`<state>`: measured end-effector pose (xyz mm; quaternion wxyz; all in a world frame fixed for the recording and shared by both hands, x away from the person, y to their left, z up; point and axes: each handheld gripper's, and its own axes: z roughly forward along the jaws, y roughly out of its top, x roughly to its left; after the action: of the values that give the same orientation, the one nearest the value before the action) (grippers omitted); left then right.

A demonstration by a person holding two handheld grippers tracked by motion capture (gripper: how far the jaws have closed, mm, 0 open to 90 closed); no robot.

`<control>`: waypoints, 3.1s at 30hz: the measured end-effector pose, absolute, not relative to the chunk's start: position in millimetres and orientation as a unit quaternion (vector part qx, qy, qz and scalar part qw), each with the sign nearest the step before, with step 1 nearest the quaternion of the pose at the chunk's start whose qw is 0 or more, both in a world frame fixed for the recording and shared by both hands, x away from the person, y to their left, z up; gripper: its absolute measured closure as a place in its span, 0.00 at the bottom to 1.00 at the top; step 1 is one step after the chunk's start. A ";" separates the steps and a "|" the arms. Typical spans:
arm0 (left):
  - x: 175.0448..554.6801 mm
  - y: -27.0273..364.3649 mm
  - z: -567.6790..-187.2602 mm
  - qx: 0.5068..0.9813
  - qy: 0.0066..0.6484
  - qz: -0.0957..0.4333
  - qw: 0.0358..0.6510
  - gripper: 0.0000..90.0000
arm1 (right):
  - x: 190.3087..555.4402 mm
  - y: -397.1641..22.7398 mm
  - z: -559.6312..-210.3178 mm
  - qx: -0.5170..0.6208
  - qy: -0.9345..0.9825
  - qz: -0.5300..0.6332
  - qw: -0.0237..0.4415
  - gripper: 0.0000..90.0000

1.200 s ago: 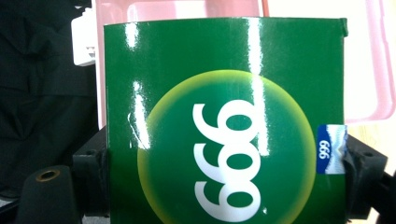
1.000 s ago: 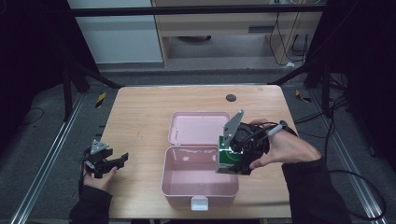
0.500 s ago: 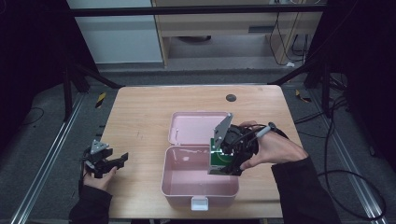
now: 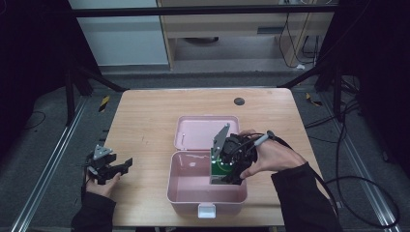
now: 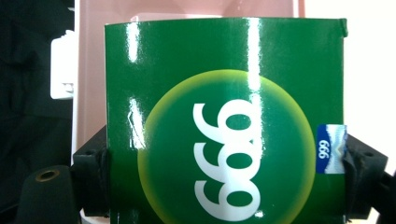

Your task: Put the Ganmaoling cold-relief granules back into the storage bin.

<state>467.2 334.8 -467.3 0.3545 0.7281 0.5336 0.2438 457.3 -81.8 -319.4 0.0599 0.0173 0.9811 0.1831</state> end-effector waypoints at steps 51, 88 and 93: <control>467.1 334.4 -467.2 0.729 0.532 0.244 0.354 0.32 | 463.8 -79.6 -390.8 0.010 0.990 0.141 0.025 0.17; 467.8 333.8 -468.5 0.732 0.533 0.238 0.352 0.35 | 458.9 -172.4 -317.9 0.163 0.908 0.350 0.162 0.10; 467.7 333.4 -468.6 0.731 0.533 0.237 0.353 0.35 | 459.6 -186.3 -321.7 0.205 0.883 0.374 0.195 0.08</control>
<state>467.7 333.4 -468.6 0.3526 0.7314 0.5333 0.2372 459.6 -186.3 -321.7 0.1953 0.2054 0.8829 0.3744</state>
